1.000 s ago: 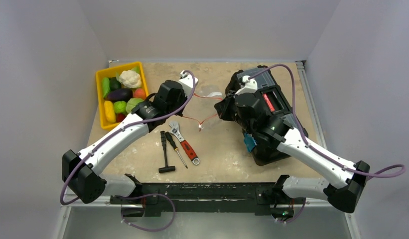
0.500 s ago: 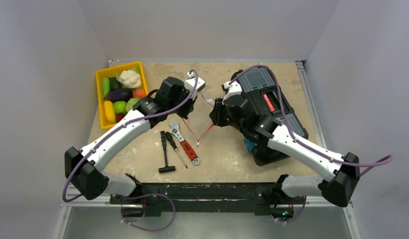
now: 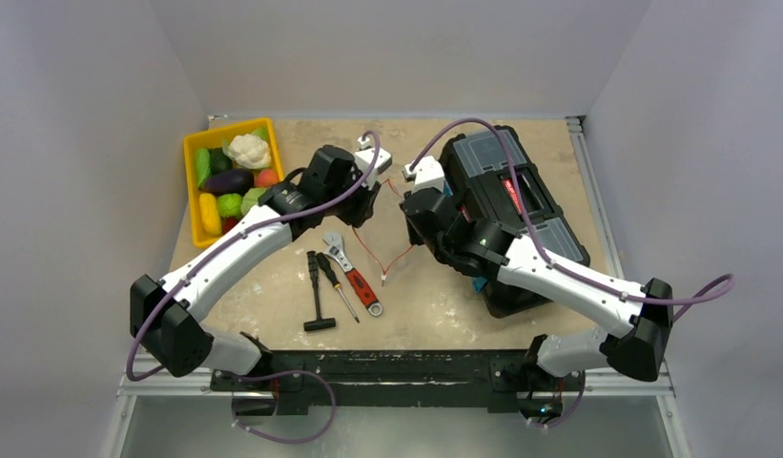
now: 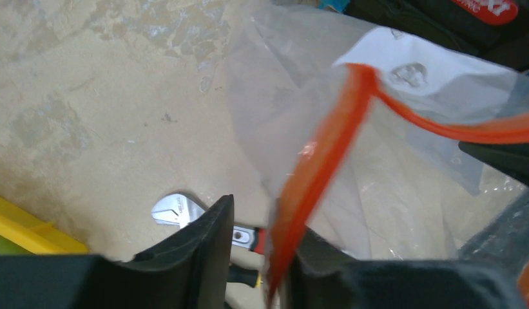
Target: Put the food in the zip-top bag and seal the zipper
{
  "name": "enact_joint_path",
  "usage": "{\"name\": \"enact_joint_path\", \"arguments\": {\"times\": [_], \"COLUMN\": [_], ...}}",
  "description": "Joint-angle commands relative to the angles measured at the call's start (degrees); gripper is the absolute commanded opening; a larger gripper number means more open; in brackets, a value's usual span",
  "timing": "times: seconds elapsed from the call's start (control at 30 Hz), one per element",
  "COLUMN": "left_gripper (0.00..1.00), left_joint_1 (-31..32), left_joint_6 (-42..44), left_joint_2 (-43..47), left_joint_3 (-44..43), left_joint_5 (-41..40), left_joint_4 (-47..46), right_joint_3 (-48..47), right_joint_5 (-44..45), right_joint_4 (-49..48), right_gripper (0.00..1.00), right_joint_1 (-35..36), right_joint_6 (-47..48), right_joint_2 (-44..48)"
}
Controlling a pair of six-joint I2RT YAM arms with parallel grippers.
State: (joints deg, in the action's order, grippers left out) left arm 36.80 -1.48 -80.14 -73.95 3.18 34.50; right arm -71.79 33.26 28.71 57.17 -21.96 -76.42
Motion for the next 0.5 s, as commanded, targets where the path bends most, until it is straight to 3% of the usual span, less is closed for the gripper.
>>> {"name": "enact_joint_path", "arguments": {"times": [0.0, 0.07, 0.17, 0.3, 0.37, 0.47], "left_gripper": [0.44, 0.59, 0.73, 0.81, 0.81, 0.93], "left_joint_1": [-2.71, -3.65, -3.83, -3.82, -3.65, -3.87], "left_joint_6": [-2.64, -2.83, -2.53, -2.02, -0.73, 1.17], "left_joint_2": [0.65, 2.65, 8.56, 20.53, 28.13, 37.02], "left_joint_3": [-2.06, -0.54, 2.95, 9.26, 14.37, 21.86], "left_joint_5": [0.23, 1.06, 1.23, -1.25, -7.4, -11.84], "left_joint_4": [-1.69, -3.49, -7.53, -14.0, -19.86, -27.22], "right_joint_3": [-1.08, -1.53, -4.1, -7.9, -7.9, -7.88], "right_joint_5": [6.52, 6.45, 3.44, 1.68, -0.4, -1.56], "right_joint_4": [3.49, 4.1, 8.81, 16.77, 16.54, 15.77], "right_gripper": [0.0, 0.0, 0.0, 0.0, 0.0, 0.0], "right_joint_1": [0.14, 0.15, 0.14, 0.14, 0.14, 0.18], "right_joint_6": [-1.16, -1.94, -4.78, -9.38, -9.64, -9.76], "right_joint_2": [2.24, 3.38, 3.58, 3.25, 4.65, 5.23]}}
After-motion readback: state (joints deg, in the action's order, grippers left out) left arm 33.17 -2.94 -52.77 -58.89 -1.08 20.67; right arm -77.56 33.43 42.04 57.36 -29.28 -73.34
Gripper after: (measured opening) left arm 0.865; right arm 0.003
